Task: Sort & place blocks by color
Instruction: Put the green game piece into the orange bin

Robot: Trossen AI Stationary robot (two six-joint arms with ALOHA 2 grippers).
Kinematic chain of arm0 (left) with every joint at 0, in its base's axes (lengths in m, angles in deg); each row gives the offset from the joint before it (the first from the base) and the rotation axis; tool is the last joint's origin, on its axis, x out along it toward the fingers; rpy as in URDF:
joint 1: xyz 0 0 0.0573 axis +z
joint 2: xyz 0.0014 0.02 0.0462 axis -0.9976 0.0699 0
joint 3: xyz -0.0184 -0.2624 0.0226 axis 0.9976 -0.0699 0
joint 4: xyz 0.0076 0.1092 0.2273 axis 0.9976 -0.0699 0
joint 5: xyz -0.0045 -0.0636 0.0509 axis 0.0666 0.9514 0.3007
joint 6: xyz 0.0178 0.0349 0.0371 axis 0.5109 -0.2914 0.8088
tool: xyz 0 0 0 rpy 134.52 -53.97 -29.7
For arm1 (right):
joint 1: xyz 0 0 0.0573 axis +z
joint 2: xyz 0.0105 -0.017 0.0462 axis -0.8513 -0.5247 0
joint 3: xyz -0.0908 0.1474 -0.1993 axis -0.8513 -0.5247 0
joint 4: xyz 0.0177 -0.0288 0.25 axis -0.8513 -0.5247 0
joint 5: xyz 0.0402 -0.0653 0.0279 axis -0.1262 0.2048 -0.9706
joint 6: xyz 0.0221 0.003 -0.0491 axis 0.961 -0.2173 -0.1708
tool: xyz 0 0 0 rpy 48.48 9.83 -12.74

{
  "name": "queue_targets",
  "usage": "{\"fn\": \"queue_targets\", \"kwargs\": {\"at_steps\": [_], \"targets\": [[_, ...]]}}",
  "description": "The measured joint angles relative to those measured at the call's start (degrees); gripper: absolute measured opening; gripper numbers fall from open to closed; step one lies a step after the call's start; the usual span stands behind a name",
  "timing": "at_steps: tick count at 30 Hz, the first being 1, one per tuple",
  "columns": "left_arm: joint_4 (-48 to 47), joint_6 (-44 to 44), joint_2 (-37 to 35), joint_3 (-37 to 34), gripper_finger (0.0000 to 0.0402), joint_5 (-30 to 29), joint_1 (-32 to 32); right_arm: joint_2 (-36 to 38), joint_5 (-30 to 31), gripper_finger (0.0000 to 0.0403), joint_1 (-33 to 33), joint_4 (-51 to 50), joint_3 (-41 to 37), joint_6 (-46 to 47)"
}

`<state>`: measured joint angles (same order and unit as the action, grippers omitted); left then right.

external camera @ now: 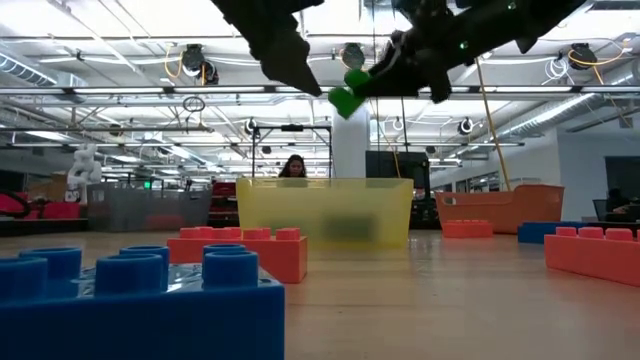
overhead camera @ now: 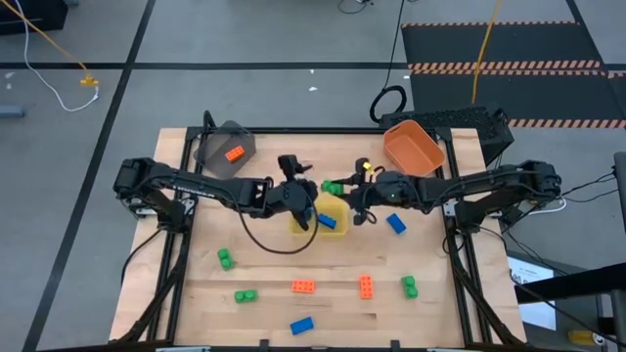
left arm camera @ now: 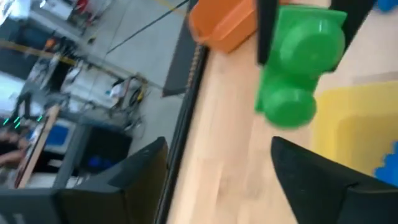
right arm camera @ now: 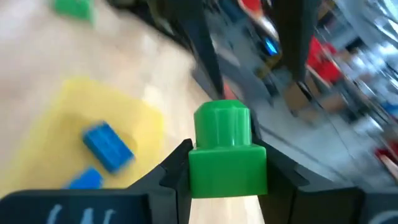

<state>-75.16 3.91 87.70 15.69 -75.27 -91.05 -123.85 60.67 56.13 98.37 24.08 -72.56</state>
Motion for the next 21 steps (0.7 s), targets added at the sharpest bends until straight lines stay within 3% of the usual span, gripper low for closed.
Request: {"fn": "queue_targets", "kwargs": {"at_steps": [4,8,17,21], "targets": [[-3.5,-7.7,0.0,0.0,0.0331,-0.5,0.1,0.6,9.4,0.0114,-4.6,-5.2,0.0,2.3],[-2.5,-17.9,0.0,0.0,0.0337,-0.5,0.3,1.1,12.4,0.0114,-12.3,-12.3,-0.1,8.1],[-0.4,-22.3,0.0,0.0,0.0278,7.7,-1.4,3.3,12.6,0.0114,-28.1,-22.3,0.0,16.6],[11.5,-21.2,0.0,-2.0,0.0253,16.9,-1.4,4.0,12.7,0.0114,-33.1,-26.5,0.0,19.9]]}}
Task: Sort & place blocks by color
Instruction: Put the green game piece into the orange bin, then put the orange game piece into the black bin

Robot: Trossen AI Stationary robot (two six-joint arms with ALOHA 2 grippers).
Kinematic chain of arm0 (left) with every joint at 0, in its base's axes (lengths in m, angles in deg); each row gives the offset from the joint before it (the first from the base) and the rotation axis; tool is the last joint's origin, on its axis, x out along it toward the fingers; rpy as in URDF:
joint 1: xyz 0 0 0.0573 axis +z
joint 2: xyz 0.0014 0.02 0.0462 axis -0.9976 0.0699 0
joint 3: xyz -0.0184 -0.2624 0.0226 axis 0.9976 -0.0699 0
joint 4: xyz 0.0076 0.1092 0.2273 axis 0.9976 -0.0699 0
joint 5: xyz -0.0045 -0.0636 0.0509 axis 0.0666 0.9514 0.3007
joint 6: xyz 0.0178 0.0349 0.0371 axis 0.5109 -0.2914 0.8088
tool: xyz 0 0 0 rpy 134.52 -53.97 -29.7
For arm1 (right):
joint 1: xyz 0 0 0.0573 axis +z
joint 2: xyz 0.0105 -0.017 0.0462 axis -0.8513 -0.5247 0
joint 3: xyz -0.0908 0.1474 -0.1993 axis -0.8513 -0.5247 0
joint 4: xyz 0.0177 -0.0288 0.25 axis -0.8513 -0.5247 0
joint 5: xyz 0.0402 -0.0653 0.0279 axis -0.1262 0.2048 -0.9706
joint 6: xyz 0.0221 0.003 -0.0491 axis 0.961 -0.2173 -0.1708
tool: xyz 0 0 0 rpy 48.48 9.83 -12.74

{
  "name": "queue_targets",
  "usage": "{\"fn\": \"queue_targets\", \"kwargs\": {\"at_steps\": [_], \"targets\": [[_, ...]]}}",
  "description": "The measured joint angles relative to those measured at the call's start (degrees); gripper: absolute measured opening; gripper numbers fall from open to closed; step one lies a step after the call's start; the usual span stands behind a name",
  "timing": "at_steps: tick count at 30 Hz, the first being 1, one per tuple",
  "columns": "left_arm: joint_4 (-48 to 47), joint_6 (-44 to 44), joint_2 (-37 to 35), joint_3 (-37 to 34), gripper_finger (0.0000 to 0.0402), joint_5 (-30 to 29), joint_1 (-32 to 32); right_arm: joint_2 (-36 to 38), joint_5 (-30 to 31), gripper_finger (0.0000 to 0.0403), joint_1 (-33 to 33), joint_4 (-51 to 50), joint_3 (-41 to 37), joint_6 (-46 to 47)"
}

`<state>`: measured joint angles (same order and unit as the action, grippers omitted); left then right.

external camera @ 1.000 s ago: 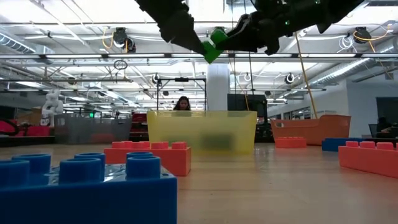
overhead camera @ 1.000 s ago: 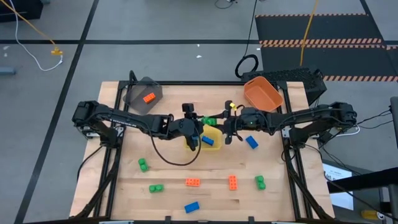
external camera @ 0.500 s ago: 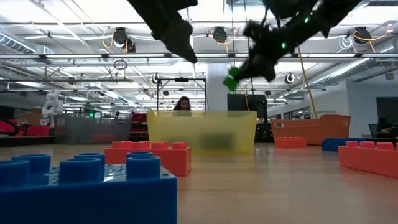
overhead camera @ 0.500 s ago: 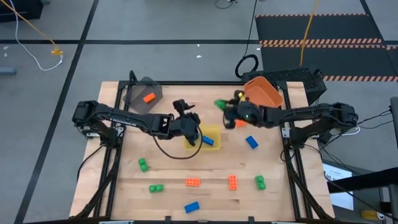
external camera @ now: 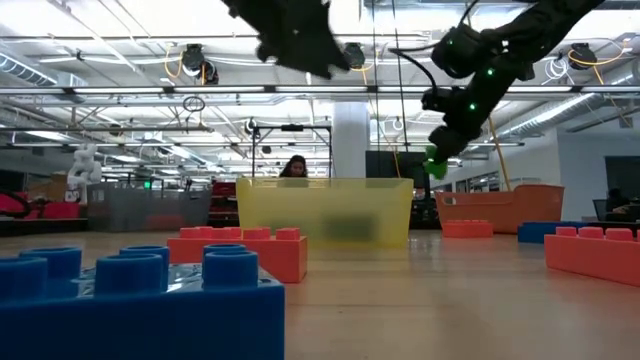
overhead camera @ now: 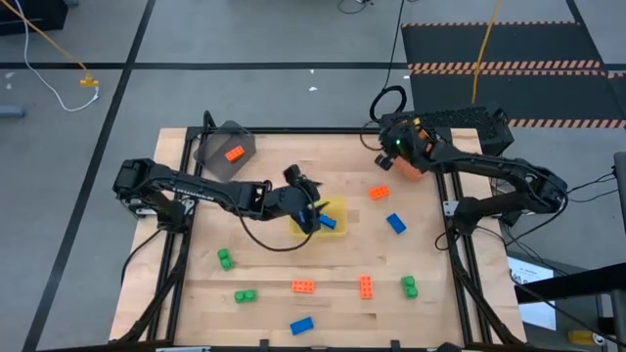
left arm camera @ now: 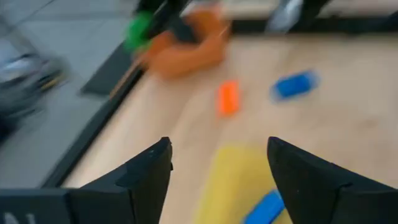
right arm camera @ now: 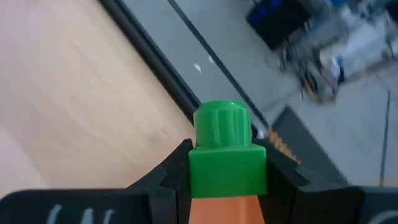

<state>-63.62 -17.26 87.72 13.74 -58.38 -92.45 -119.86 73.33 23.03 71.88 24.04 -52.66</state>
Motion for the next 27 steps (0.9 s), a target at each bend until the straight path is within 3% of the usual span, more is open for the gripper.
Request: {"fn": "queue_targets", "kwargs": {"at_steps": [3,6,13,20,27], "targets": [[13.5,1.6,0.0,-3.7,0.0235,6.6,0.0,0.0,0.1,0.0114,-3.0,-2.8,0.0,2.7],[21.6,2.5,0.0,-6.3,0.0219,8.9,0.0,0.0,0.1,0.0114,-4.9,-5.7,0.0,3.9],[23.5,0.9,0.0,-9.0,0.0189,9.3,0.0,0.3,0.1,0.0118,-7.4,-9.9,0.0,5.2],[42.1,-0.6,0.0,-16.2,0.0177,9.6,-1.1,0.3,0.1,0.0223,-7.8,-9.8,0.0,7.4],[44.9,-3.7,-0.9,-20.5,0.0179,10.0,-1.0,0.3,-0.3,0.0283,-7.8,-9.8,0.0,7.4]]}}
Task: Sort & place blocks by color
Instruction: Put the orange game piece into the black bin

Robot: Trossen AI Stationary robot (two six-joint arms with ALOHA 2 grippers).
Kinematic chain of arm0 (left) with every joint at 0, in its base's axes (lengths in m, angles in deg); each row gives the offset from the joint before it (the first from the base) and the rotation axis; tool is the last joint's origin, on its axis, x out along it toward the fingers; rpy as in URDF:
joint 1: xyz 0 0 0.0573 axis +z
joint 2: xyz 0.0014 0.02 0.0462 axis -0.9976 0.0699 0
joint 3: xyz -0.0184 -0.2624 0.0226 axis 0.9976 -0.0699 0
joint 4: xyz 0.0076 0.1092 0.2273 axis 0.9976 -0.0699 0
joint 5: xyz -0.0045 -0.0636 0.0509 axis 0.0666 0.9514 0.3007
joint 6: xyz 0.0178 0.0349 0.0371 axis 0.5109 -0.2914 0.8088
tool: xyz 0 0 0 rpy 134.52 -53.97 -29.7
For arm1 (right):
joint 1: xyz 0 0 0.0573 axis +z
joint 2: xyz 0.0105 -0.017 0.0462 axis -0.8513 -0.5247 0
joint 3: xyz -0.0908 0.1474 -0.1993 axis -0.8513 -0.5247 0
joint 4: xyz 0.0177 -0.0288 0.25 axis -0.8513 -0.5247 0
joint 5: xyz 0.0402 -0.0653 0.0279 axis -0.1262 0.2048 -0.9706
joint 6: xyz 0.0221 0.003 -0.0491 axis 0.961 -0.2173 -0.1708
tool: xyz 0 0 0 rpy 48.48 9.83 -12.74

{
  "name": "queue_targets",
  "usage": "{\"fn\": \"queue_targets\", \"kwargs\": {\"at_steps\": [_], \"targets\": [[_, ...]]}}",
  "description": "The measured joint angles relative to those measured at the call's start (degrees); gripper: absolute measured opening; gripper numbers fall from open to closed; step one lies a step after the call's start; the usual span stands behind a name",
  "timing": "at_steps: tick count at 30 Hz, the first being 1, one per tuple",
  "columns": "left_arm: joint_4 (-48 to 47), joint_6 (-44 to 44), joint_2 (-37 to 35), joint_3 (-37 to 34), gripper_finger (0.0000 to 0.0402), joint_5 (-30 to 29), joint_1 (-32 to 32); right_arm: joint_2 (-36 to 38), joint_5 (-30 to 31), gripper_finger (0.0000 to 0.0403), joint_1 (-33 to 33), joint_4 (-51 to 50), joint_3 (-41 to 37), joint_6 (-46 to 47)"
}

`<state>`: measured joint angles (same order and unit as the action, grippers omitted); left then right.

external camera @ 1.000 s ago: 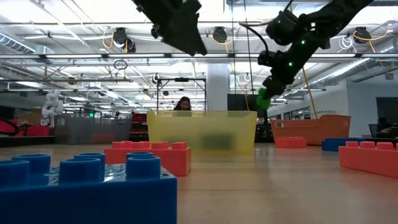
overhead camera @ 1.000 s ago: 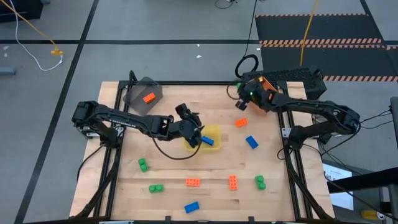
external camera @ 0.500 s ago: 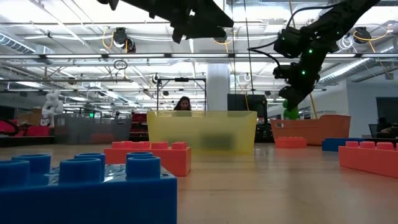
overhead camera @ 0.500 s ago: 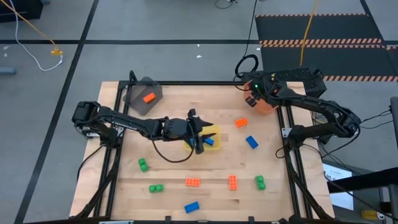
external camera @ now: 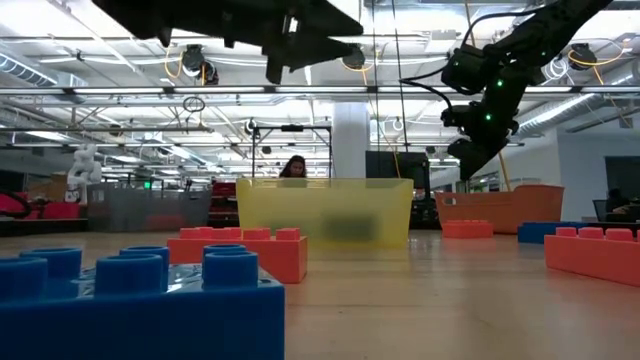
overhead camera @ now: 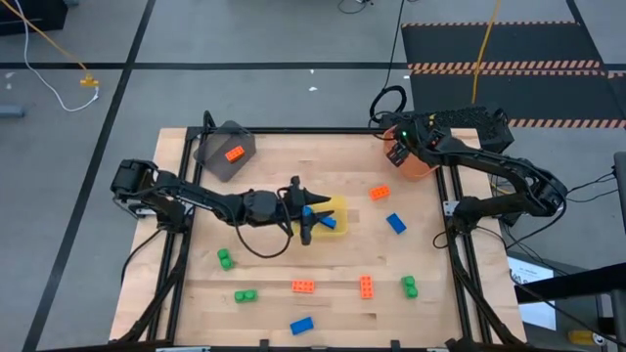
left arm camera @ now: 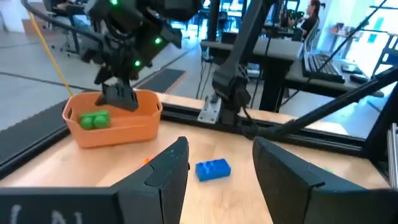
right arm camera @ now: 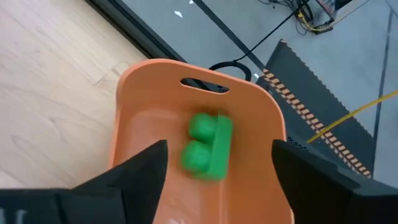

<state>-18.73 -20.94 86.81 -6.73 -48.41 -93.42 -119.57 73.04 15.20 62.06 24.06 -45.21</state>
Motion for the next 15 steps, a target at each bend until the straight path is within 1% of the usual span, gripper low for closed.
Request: {"fn": "queue_targets", "kwargs": {"at_steps": [2,4,7,9,12,15], "targets": [[-1.4,0.0,-1.1,-1.1,0.0179,0.1,-0.1,0.0,-2.8,0.0288,0.3,0.0,0.0,0.1],[-2.2,0.0,-2.3,-2.0,0.0179,0.0,-0.1,0.5,-8.3,0.0288,0.9,-0.4,0.0,0.1],[-3.8,-0.1,-6.6,-5.8,0.0179,-1.6,-0.1,1.9,-17.0,0.0283,2.6,-2.1,0.0,0.0],[-3.0,-0.1,-9.4,-8.2,0.0179,-2.1,0.0,3.0,-21.2,0.028,4.4,-3.8,0.0,-0.3],[-1.5,-0.5,-14.8,-12.1,0.0179,-3.2,0.0,4.3,-24.2,0.0276,8.2,-7.7,0.1,-4.9],[-1.0,-0.9,-18.8,-15.6,0.0179,-3.2,-0.1,4.5,-24.0,0.0275,12.6,-12.3,0.1,-11.7]]}}
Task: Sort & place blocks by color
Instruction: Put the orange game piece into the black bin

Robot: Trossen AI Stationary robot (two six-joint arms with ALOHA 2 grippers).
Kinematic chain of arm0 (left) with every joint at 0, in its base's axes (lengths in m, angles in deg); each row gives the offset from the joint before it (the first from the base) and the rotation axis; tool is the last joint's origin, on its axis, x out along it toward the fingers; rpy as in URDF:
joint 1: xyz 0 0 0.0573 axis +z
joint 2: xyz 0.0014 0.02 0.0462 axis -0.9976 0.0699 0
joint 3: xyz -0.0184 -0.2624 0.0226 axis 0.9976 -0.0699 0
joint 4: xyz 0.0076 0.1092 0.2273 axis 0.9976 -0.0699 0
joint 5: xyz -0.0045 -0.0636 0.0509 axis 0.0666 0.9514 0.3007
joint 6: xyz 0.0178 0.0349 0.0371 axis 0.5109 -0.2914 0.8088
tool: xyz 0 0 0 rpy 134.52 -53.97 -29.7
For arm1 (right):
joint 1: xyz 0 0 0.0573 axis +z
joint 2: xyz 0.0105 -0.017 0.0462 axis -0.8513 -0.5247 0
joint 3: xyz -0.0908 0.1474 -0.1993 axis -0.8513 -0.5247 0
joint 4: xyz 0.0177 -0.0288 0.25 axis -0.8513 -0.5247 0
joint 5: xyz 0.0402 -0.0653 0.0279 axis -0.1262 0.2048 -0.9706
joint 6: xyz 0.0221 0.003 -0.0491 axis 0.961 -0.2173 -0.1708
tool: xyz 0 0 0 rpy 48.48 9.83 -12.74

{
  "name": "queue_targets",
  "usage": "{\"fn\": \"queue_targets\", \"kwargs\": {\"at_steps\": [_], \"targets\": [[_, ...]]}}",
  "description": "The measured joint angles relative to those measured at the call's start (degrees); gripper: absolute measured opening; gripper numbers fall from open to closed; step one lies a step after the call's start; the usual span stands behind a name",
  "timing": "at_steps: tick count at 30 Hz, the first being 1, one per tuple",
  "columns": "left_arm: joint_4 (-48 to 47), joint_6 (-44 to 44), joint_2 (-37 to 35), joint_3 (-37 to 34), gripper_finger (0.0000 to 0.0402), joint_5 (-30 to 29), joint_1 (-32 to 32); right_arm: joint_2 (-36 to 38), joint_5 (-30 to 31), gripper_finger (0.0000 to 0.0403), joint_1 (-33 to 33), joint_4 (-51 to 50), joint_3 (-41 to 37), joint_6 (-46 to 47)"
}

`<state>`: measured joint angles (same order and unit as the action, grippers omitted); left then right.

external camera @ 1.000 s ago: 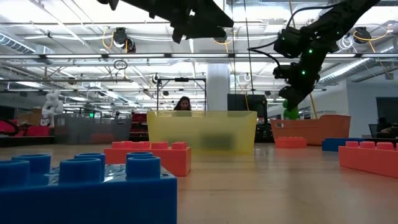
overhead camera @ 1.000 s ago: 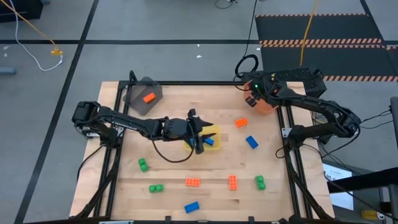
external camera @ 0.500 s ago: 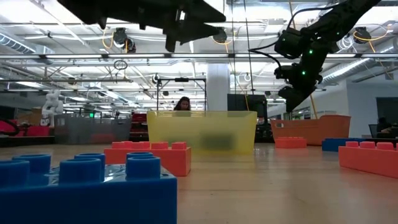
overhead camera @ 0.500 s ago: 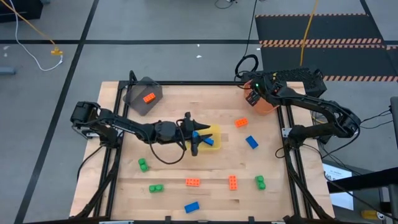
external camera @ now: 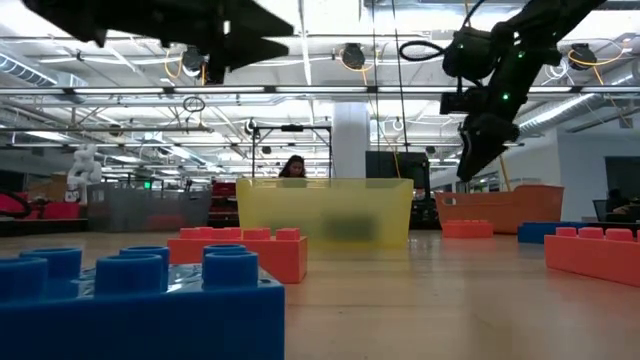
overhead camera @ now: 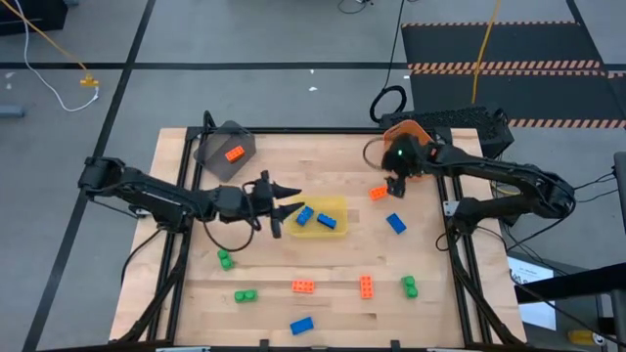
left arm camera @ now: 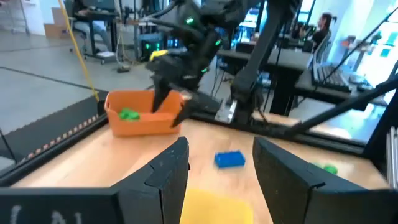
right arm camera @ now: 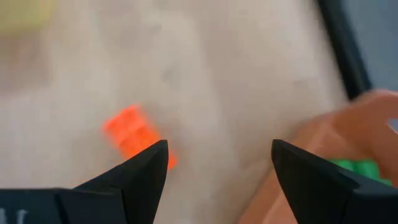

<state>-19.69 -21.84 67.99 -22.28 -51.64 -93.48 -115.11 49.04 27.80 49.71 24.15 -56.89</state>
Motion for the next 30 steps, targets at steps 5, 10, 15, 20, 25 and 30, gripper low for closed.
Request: {"fn": "queue_targets", "kwargs": {"at_steps": [5,10,15,20,25,30], "targets": [[0.7,-1.3,-2.3,-2.1,0.0179,0.0,-0.2,-1.0,0.1,0.0275,4.9,-1.7,0.0,-1.6],[0.2,-1.5,-2.2,-2.2,0.0179,0.0,-0.2,-3.9,0.1,0.0274,7.8,-1.4,0.0,-1.5],[-0.3,-0.6,-2.2,-2.2,0.0179,0.0,-0.2,-8.4,-0.1,0.0274,10.2,-1.4,0.0,-1.8],[-0.8,0.0,-2.2,-2.2,0.0179,0.0,-0.2,-11.8,-0.1,0.0274,10.4,-0.9,0.0,-1.8],[-2.2,0.0,-2.2,-2.2,0.0179,0.0,-0.2,-13.9,-0.1,0.0274,10.4,1.5,0.0,-3.0],[-2.9,-0.3,-2.2,-2.2,0.0179,0.0,-0.2,-16.9,0.0,0.0274,9.9,3.2,0.0,-3.7]]}}
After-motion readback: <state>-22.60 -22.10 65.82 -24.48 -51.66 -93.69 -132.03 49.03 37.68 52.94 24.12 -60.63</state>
